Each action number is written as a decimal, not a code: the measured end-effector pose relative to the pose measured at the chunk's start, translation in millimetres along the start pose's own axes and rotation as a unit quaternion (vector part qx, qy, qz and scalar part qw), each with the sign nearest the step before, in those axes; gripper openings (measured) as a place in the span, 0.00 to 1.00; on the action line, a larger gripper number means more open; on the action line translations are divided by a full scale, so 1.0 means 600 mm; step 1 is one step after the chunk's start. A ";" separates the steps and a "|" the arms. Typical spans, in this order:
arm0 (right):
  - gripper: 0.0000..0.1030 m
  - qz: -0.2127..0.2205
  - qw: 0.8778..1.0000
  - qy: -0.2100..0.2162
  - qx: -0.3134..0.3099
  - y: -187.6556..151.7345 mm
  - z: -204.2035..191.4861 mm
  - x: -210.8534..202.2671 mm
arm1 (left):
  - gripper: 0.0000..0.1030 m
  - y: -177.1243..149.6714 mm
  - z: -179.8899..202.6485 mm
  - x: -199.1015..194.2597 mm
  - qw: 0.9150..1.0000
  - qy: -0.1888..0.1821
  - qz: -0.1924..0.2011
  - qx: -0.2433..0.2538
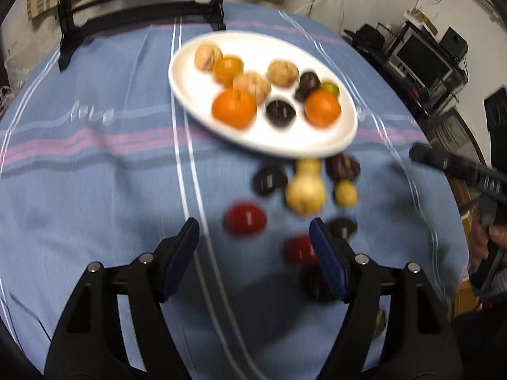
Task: Organize fruits
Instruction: 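Grasp a red tomato with the left tool while the right tool grasps another red tomato, then place both red tomatoes on the white plate and open both tools, then grasp a large dark purple fruit with the left tool while the right tool reaches toward another, then carry both dark purple fruits onto the white plate and open both tools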
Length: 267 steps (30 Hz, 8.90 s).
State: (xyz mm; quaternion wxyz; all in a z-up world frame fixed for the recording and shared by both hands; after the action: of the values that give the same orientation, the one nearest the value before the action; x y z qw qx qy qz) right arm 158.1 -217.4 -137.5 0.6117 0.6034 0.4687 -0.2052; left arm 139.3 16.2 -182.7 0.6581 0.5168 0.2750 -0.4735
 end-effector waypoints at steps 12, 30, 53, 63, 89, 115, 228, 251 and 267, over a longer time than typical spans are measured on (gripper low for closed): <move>0.57 -0.058 0.996 0.010 -0.074 -0.064 -0.072 -0.003 | 0.79 -0.041 0.000 -0.006 1.000 0.003 -0.007 0.002; 0.57 -0.092 0.993 0.032 -0.073 -0.075 -0.048 0.028 | 0.79 -0.004 -0.029 0.018 0.998 0.041 0.003 -0.037; 0.57 -0.112 0.992 0.012 -0.050 -0.093 -0.035 0.034 | 0.56 0.027 -0.010 0.064 1.000 0.002 -0.011 0.006; 0.57 -0.107 0.993 0.009 -0.051 -0.093 -0.040 0.028 | 0.32 0.020 -0.011 0.060 1.000 0.008 -0.002 0.020; 0.38 -0.137 0.953 0.077 -0.258 -0.006 -0.234 0.178 | 0.31 -0.065 -0.143 -0.054 0.993 0.044 0.039 -0.101; 0.30 -0.030 0.990 0.072 -0.114 -0.040 -0.117 0.002 | 0.32 -0.018 0.050 -0.024 0.998 0.024 0.026 0.060; 0.59 -0.049 0.999 -0.008 -0.021 -0.128 0.017 -0.070 | 0.45 -0.072 0.111 0.061 0.996 0.004 -0.041 0.073; 0.54 -0.137 0.946 0.104 -0.273 -0.149 -0.217 0.046 | 0.45 -0.111 -0.024 -0.020 0.999 0.036 -0.012 -0.014; 0.42 -0.095 0.969 0.076 -0.215 -0.087 -0.155 0.024 | 0.45 -0.075 -0.011 -0.025 1.000 0.013 0.004 -0.009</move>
State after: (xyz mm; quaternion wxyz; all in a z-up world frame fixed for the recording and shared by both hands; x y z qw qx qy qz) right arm 92.2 -136.4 -162.1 0.6673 0.4240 0.6023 -0.1100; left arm 93.6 26.4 -191.0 0.6611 0.5183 0.2854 -0.4613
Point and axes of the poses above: each gripper's, at about its wrist camera, not at the fingertips, and x roughly the way its jaws point, z to its right, y to its top, the point moved 5 cm from there along x, roughly the way its jaws point, and after that the axes turned 10 degrees about -x, right-handed, at the moved point
